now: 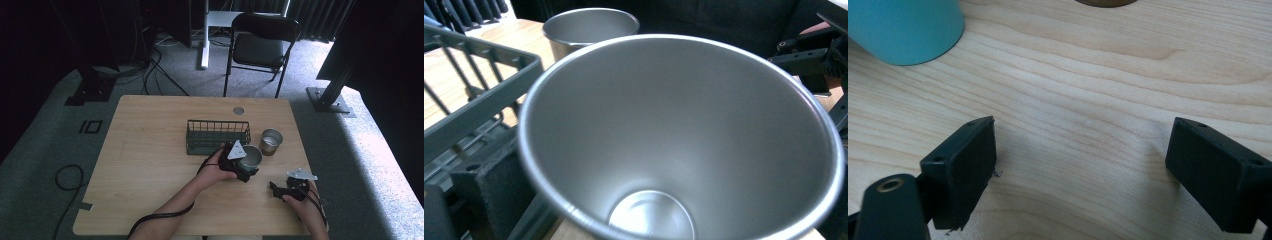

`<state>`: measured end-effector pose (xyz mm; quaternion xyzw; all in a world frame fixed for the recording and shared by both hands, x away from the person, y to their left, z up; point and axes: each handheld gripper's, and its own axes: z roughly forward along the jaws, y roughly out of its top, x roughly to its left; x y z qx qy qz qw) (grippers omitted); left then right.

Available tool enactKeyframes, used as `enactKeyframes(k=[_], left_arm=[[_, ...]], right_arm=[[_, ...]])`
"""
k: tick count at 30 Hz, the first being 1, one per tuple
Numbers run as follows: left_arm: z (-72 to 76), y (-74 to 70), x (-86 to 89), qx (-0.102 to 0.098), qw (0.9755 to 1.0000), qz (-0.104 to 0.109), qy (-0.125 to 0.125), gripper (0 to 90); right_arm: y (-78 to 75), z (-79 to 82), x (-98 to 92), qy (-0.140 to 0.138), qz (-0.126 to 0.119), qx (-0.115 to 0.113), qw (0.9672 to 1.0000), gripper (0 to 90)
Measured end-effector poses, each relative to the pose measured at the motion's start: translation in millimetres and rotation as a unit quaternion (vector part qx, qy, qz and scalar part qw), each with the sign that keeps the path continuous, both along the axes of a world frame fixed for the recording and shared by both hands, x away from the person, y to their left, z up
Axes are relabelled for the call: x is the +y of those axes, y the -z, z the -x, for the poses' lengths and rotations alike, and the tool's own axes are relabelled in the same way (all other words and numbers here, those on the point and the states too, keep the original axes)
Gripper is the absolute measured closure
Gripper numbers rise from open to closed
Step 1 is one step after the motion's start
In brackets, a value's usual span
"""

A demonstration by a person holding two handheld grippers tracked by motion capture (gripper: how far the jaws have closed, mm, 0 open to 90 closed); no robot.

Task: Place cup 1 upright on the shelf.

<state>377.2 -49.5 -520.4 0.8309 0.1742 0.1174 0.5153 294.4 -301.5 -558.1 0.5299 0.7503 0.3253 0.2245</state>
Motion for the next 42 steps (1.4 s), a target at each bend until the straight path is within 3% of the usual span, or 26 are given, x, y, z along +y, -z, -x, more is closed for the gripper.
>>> enactKeyframes(k=[7, 10, 11, 18, 29, 42], left_arm=[[-0.8, -0.2, -3.2, -0.003, 1.0, 0.003, -0.006, 1.0], [-0.1, -2.2, -3.3, -0.01, 0.9998, 0.01, -0.011, 7.1], [0.2, -2.7, -3.4, -0.01, 0.9998, 0.012, -0.009, 13.0], [2.2, -3.6, -3.7, -0.013, 0.9999, 0.009, -0.001, 13.4], [7.9, -14.9, -1.9, -0.007, 0.9996, 0.022, 0.018, 13.5], [14.7, -44.8, 5.4, -0.025, 0.9986, 0.04, 0.024, 13.5]], right_arm=[[0.0, 0.0, 0.0, 0.0, 0.0, 0.0, 1.0, 12.4], [0.0, 0.0, 0.0, 0.0, 0.0, 0.0, 1.0, 12.4], [0.0, 0.0, 0.0, 0.0, 0.0, 0.0, 1.0, 12.4], [0.0, 0.0, 0.0, 0.0, 0.0, 0.0, 1.0, 12.4], [0.0, 0.0, 0.0, 0.0, 0.0, 0.0, 1.0, 12.4], [0.0, 0.0, 0.0, 0.0, 0.0, 0.0, 1.0, 12.4]])
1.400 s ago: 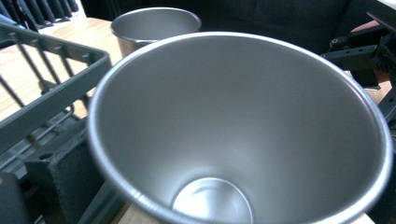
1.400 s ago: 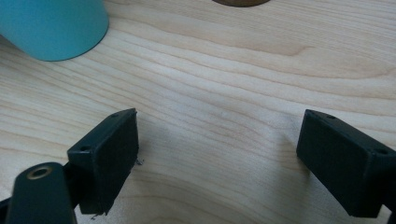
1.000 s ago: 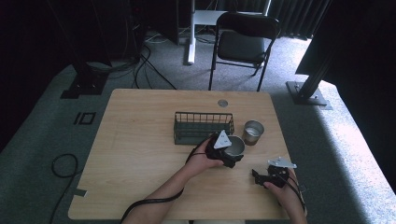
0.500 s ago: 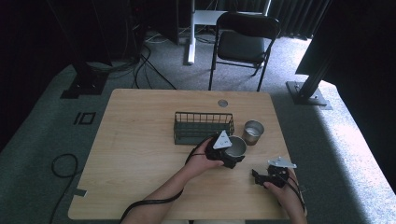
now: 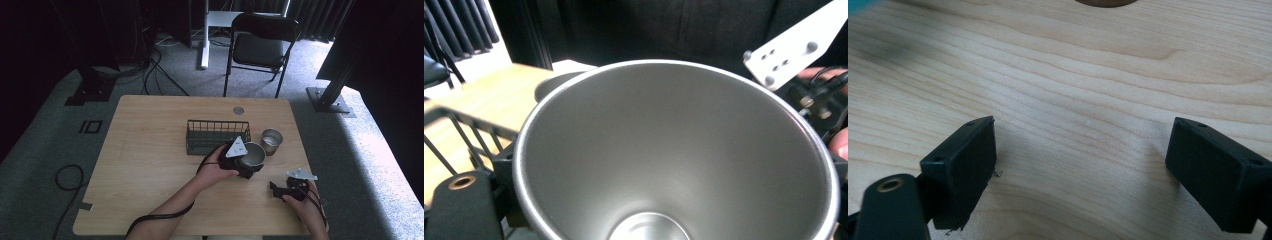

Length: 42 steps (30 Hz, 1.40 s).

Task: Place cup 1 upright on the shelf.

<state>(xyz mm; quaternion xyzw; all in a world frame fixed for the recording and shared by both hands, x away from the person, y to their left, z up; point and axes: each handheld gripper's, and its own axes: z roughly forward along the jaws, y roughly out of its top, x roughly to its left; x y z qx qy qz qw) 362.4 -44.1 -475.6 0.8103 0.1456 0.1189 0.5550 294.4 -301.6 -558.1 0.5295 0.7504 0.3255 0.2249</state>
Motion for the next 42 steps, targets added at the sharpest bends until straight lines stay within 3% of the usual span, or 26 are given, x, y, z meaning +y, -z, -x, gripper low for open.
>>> enactKeyframes(k=[18, 28, 31, 38, 39, 40, 41, 42], left_arm=[[-2.9, -31.1, 23.3, -0.004, 0.9997, 0.02, -0.015, 13.5], [-11.0, -50.0, 43.3, -0.019, 0.9979, 0.031, -0.054, 13.5], [-13.4, -54.5, 50.7, -0.025, 0.9962, 0.043, -0.071, 13.5], [-20.4, -63.1, 63.8, -0.041, 0.9916, 0.043, -0.115, 13.5], [-23.6, -65.0, 68.9, -0.045, 0.9893, 0.044, -0.131, 13.5], [-23.6, -65.0, 68.9, -0.045, 0.9893, 0.044, -0.131, 13.5], [-26.5, -65.8, 74.0, -0.051, 0.9864, 0.044, -0.15, 13.5], [-28.5, -65.8, 76.9, -0.051, 0.985, 0.048, -0.158, 13.5]], right_arm=[[0.0, 0.0, 0.1, 0.001, 0.0, 0.0, 1.0, 12.4], [-0.1, 0.0, 0.1, 0.001, 0.0, 0.0, 1.0, 12.4], [-0.1, 0.0, 0.1, 0.0, 0.0, 0.0, 1.0, 12.4], [0.0, 0.0, 0.1, 0.0, 0.0, 0.0, 1.0, 12.4], [0.0, 0.0, 0.1, 0.0, 0.0, 0.0, 1.0, 12.4], [0.0, 0.0, 0.1, 0.0, 0.0, 0.0, 1.0, 12.4], [0.0, -0.1, 0.1, 0.001, 0.0, 0.0, 1.0, 12.4], [0.0, -0.1, 0.1, 0.001, 0.0, 0.0, 1.0, 12.4]])
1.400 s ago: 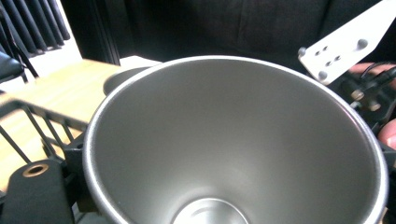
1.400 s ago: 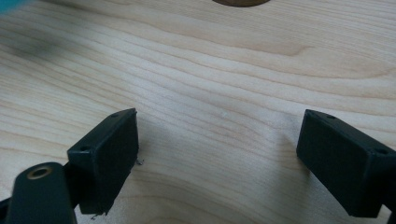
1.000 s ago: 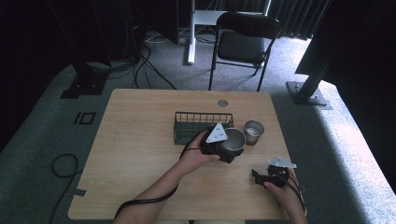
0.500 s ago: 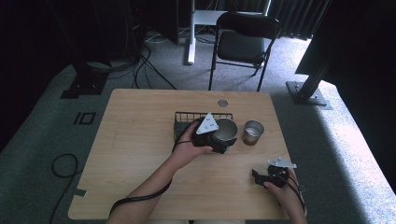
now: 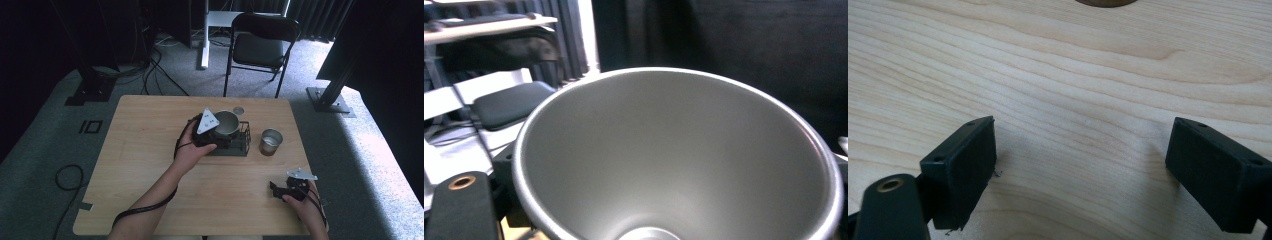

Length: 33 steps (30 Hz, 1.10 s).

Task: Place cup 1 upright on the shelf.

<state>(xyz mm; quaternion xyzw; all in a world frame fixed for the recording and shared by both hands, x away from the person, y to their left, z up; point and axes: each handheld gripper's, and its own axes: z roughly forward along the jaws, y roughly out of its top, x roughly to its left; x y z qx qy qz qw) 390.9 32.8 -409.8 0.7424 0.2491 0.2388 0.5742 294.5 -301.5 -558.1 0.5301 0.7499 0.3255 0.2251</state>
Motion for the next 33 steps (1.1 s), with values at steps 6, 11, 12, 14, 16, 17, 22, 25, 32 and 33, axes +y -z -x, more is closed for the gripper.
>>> enactKeyframes(k=[6, 11, 12, 14, 16, 17, 22, 25, 32, 33], left_arm=[[-10.6, 0.9, 13.8, 0.006, 0.9993, 0.003, -0.037, 13.5], [-24.8, 1.8, 28.7, 0.007, 0.9967, 0.023, -0.078, 13.5], [-24.8, 1.8, 28.7, 0.007, 0.9967, 0.023, -0.078, 13.5], [-29.7, 3.5, 32.4, 0.009, 0.996, 0.022, -0.087, 13.5], [-36.4, 8.4, 36.9, 0.019, 0.9945, 0.029, -0.099, 13.5], [-38.2, 10.5, 38.0, 0.02, 0.9937, 0.03, -0.106, 13.5], [-46.1, 21.7, 41.3, 0.028, 0.9913, 0.04, -0.122, 13.5], [-50.2, 29.1, 42.0, 0.033, 0.9903, 0.039, -0.129, 13.5], [-55.5, 43.4, 42.5, 0.044, 0.9893, 0.035, -0.135, 13.5], [-56.5, 47.1, 43.0, 0.047, 0.9889, 0.034, -0.136, 13.5]], right_arm=[[0.0, 0.0, 0.1, 0.0, 0.0, 0.0, 1.0, 12.4], [0.0, 0.2, 0.1, 0.0, -0.001, 0.001, 1.0, 12.4], [0.0, 0.1, 0.0, 0.0, 0.0, 0.001, 1.0, 12.4], [0.0, 0.2, 0.0, 0.0, 0.0, 0.001, 1.0, 12.4], [0.0, 0.1, 0.1, 0.0, 0.0, 0.001, 1.0, 12.4], [0.0, 0.1, 0.0, 0.0, 0.0, 0.001, 1.0, 12.4], [0.0, 0.1, 0.0, -0.001, 0.0, 0.001, 1.0, 12.4], [0.0, 0.2, 0.1, 0.0, -0.001, 0.001, 1.0, 12.4], [0.0, 0.1, 0.0, -0.001, 0.0, 0.001, 1.0, 12.4], [0.0, 0.2, 0.0, 0.0, 0.0, 0.001, 1.0, 12.4]])
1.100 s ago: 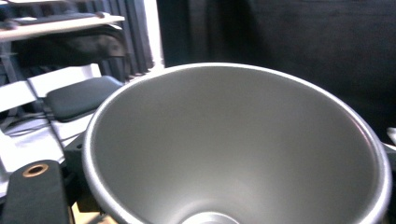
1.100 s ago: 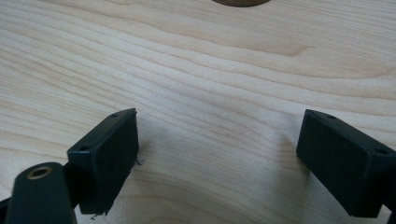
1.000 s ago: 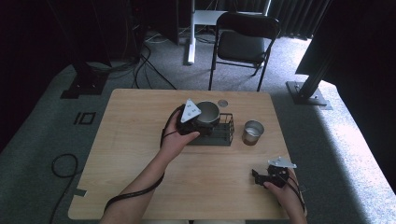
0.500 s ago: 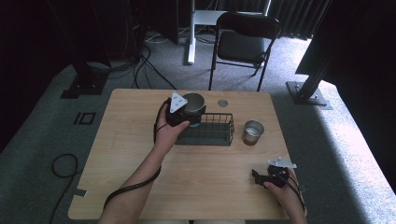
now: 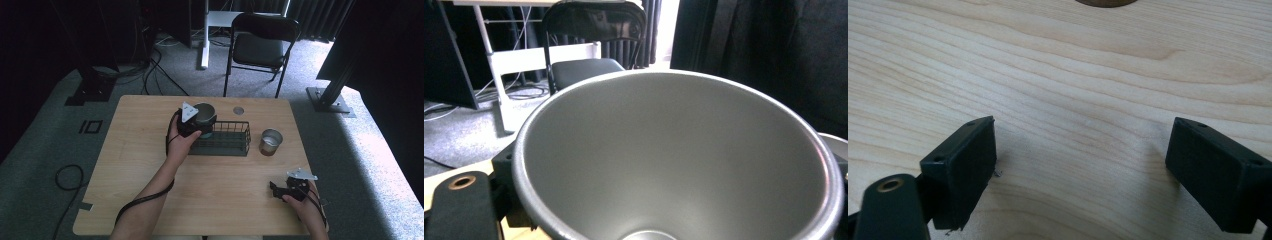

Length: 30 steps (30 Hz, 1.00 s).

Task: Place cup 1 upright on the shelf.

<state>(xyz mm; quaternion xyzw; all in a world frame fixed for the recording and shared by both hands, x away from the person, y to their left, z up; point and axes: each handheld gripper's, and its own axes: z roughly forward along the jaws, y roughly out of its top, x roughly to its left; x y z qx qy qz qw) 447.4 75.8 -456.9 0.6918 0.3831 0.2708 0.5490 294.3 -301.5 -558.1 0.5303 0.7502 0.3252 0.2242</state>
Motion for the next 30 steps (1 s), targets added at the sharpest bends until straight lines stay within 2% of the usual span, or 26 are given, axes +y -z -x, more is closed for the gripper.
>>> enactKeyframes(k=[12, 16, 19, 21, 23, 26, 29, 30], left_arm=[[-2.7, 21.2, 0.4, 0.014, 0.9999, 0.004, -0.003, 13.5], [-2.2, 25.8, -1.2, 0.012, 0.9999, -0.003, -0.002, 13.5], [-1.8, 26.7, -1.4, 0.009, 0.9999, -0.005, 0.003, 13.5], [0.0, 27.0, -3.4, 0.002, 0.9998, -0.019, 0.008, 13.4], [0.6, 27.1, -4.2, 0.001, 0.9997, -0.021, 0.009, 13.1], [1.7, 25.2, -5.1, 0.002, 0.9994, -0.033, 0.011, 8.2], [2.6, 23.7, -4.2, 0.001, 0.9994, -0.033, 0.012, 3.7], [3.3, 22.9, -2.6, 0.007, 0.9993, -0.032, 0.016, 3.3]], right_arm=[[0.0, 0.0, 0.0, 0.0, 0.0, 0.0, 1.0, 12.4], [0.0, 0.0, 0.0, 0.0, 0.0, 0.0, 1.0, 12.4], [0.0, 0.0, 0.0, 0.0, 0.0, 0.0, 1.0, 12.4], [0.0, 0.0, 0.0, 0.0, 0.0, 0.0, 1.0, 12.4], [0.0, 0.0, 0.0, 0.0, 0.0, 0.0, 1.0, 12.4], [0.0, 0.0, 0.0, 0.0, 0.0, 0.0, 1.0, 12.4], [0.0, 0.1, 0.0, 0.0, 0.0, 0.0, 1.0, 12.4], [0.0, 0.0, 0.0, 0.0, 0.0, 0.0, 1.0, 12.4]])
